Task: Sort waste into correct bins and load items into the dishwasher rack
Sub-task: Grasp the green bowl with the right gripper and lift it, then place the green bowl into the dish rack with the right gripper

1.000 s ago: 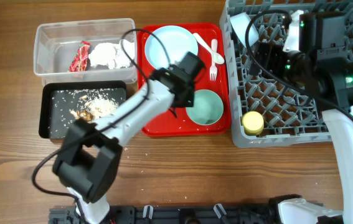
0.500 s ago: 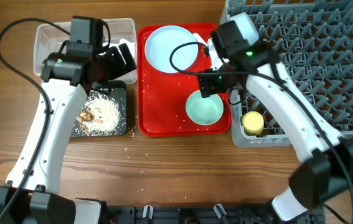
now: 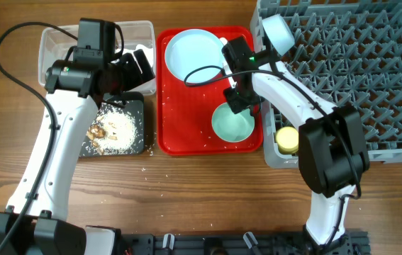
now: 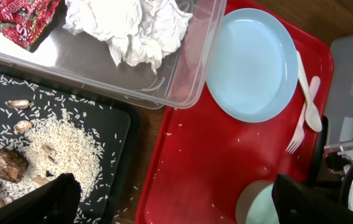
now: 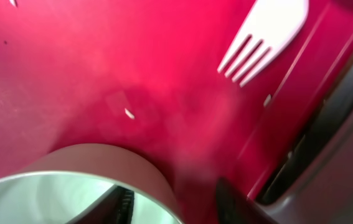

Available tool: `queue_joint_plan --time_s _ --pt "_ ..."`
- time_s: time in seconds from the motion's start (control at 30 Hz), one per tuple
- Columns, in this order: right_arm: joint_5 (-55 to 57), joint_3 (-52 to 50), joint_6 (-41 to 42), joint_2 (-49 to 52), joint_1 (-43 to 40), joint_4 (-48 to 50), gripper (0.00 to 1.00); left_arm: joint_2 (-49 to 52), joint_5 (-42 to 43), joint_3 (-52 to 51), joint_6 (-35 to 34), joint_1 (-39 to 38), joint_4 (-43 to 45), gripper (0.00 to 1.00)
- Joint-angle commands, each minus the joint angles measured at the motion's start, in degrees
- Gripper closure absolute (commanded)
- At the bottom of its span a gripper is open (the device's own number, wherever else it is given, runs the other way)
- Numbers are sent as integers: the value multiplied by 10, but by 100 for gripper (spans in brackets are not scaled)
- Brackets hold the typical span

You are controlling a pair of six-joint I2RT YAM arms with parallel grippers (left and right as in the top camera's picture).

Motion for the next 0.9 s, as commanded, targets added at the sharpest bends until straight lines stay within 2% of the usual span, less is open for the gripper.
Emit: queue_joint_plan --time_s 0.0,0.07,0.1,0.13,0.27,0.4,0.57,0.73,0.87 --pt "-15 -16 -6 9 -2 16 73 2 3 4 3 3 -1 0" --pt "-19 -27 -5 9 -2 26 82 2 3 4 3 3 -1 0" --pt "-19 -32 -4 9 -2 29 94 2 3 4 3 3 -1 0" --pt "-23 -34 -3 9 -2 30 96 2 3 4 3 3 -1 0" --pt "-54 -14 25 -12 -3 12 96 2 3 4 3 3 -1 0" --pt "-66 48 57 -96 -13 -39 96 2 3 4 3 3 -1 0" --pt "61 70 176 -216 -54 -69 96 2 -1 4 3 3 1 0" --pt "244 70 250 -255 -122 -123 96 2 -108 4 2 4 2 0" --pt "293 68 256 -245 -151 -132 96 2 -219 4 -23 8 -3 0"
